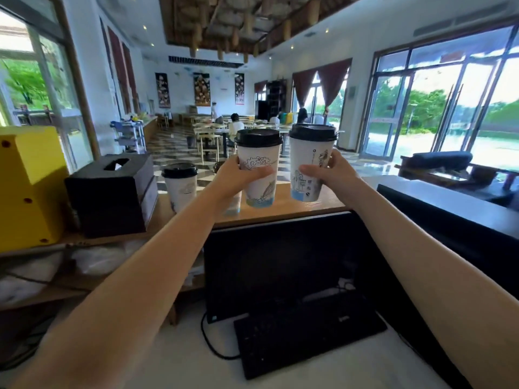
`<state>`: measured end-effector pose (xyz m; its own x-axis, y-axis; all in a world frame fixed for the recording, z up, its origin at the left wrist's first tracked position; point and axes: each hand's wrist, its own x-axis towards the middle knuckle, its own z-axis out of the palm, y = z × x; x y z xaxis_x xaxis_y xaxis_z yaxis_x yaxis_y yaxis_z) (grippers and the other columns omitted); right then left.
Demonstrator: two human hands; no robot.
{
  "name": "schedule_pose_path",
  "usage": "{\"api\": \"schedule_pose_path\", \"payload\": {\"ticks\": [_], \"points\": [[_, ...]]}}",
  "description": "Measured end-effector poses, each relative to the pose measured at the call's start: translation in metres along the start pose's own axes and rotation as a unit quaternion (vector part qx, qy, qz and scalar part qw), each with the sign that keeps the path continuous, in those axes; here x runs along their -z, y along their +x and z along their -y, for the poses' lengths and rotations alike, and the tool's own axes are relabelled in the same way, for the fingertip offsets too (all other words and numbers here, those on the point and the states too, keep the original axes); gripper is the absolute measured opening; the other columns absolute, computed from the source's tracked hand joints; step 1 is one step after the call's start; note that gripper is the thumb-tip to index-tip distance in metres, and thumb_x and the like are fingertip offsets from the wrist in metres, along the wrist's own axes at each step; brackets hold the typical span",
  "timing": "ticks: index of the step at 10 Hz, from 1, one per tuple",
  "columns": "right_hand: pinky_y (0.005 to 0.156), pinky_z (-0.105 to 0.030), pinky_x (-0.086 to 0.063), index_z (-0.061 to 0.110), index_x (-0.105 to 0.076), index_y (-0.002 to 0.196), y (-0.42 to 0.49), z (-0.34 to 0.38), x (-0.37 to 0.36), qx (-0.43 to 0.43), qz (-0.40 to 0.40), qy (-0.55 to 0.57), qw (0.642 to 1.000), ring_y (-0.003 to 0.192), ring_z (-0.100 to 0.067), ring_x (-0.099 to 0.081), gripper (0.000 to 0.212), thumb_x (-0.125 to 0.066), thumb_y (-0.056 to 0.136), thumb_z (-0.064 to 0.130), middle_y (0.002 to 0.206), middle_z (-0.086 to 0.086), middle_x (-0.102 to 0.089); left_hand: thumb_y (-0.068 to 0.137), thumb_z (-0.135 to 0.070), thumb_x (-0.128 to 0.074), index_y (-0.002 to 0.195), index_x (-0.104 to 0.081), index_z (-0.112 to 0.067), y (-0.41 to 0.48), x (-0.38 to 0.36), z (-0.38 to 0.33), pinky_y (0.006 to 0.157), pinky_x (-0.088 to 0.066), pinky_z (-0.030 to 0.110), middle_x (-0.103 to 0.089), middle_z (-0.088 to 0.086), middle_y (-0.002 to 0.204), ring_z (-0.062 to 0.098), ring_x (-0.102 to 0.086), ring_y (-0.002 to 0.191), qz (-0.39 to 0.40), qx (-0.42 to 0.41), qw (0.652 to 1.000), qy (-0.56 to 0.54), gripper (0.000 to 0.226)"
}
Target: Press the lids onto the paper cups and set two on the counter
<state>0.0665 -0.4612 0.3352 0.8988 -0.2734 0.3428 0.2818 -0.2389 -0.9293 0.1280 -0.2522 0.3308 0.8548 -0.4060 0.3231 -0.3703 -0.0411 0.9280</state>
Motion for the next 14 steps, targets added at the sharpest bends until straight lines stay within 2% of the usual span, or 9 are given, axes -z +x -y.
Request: {"api": "schedule_pose_path", "payload": {"ticks": [1,3,5,7,8,9,12,13,14], "points": [[0.091,-0.041,-0.049,0.008,-0.039,0.129,0.036,-0.008,0.021,0.005,0.007,0.004,1.000,0.108,-0.026,-0.058,0.068,-0.076,0.073,0.009,0.111,-0.001,-0.058,0.077,-0.016,-0.075,0.110,-0.059,-0.012,0.035,-0.027,0.003,0.072,-0.051,0.023,-0.065,0.001,0.103,0.010,-0.063,0.087,-0.020,0.000,1.000,0.001,0.037],[0.093,-0.043,-0.048,0.006,-0.040,0.126,0.095,-0.066,0.035,-0.031,-0.005,-0.009,0.999,0.113,-0.031,-0.056,0.064,-0.077,0.073,0.009,0.123,-0.011,-0.056,0.073,-0.018,-0.079,0.118,-0.054,-0.007,0.092,-0.065,0.051,0.084,-0.050,0.036,-0.064,0.007,0.117,0.024,-0.061,0.104,-0.068,0.050,0.996,0.009,0.054],[0.094,-0.047,-0.050,0.015,-0.045,0.113,0.137,-0.136,0.040,-0.058,-0.030,-0.022,0.998,0.109,-0.028,-0.059,0.056,-0.080,0.070,0.017,0.121,-0.010,-0.061,0.063,-0.031,-0.084,0.123,-0.048,-0.011,0.130,-0.076,0.109,0.091,-0.052,0.043,-0.062,0.005,0.119,0.023,-0.059,0.107,-0.119,0.083,0.988,0.049,0.072],[0.093,-0.046,-0.051,0.013,-0.046,0.117,0.165,-0.177,0.034,-0.072,-0.023,-0.055,0.996,0.109,-0.025,-0.059,0.067,-0.083,0.063,0.027,0.119,-0.006,-0.060,0.072,-0.029,-0.079,0.118,-0.048,-0.010,0.150,-0.080,0.141,0.092,-0.051,0.042,-0.060,0.003,0.117,0.022,-0.058,0.108,-0.145,0.076,0.984,0.066,0.059],[0.093,-0.045,-0.051,0.015,-0.045,0.117,0.171,-0.183,0.033,-0.076,-0.015,-0.076,0.994,0.111,-0.025,-0.057,0.078,-0.084,0.053,0.039,0.121,-0.006,-0.058,0.068,-0.035,-0.080,0.122,-0.047,-0.014,0.157,-0.080,0.151,0.094,-0.051,0.045,-0.061,0.004,0.121,0.022,-0.059,0.109,-0.145,0.076,0.984,0.074,0.067],[0.095,-0.047,-0.050,0.018,-0.042,0.119,0.180,-0.198,0.036,-0.068,-0.017,-0.089,0.994,0.113,-0.024,-0.054,0.097,-0.077,0.037,0.056,0.124,-0.006,-0.053,0.072,-0.028,-0.078,0.123,-0.046,-0.013,0.157,-0.085,0.158,0.088,-0.051,0.037,-0.061,0.003,0.119,0.019,-0.060,0.105,-0.161,0.065,0.983,0.055,0.063],[0.094,-0.043,-0.051,0.010,-0.047,0.120,0.168,-0.192,0.035,-0.098,-0.008,-0.137,0.986,0.111,-0.024,-0.056,0.089,-0.075,0.049,0.057,0.122,-0.007,-0.055,0.077,-0.033,-0.073,0.128,-0.043,-0.011,0.152,-0.094,0.160,0.086,-0.046,0.030,-0.058,0.004,0.124,0.021,-0.057,0.111,-0.187,0.061,0.976,0.093,0.063],[0.097,-0.039,-0.048,0.004,-0.043,0.124,0.155,-0.179,0.043,-0.114,0.018,-0.175,0.978,0.117,-0.025,-0.052,0.068,-0.075,0.074,0.035,0.126,-0.009,-0.051,0.078,-0.034,-0.072,0.127,-0.044,-0.013,0.146,-0.097,0.159,0.085,-0.046,0.030,-0.059,0.003,0.123,0.021,-0.057,0.112,-0.178,0.087,0.976,0.095,0.061],[0.105,-0.041,-0.040,0.003,-0.026,0.143,0.138,-0.160,0.059,-0.159,0.045,-0.241,0.956,0.130,-0.029,-0.042,0.082,-0.070,0.081,0.033,0.144,-0.014,-0.038,0.084,-0.033,-0.066,0.114,-0.049,-0.012,0.132,-0.108,0.149,0.084,-0.045,0.032,-0.060,0.001,0.109,0.021,-0.056,0.103,-0.172,0.117,0.974,0.094,0.041]]}}
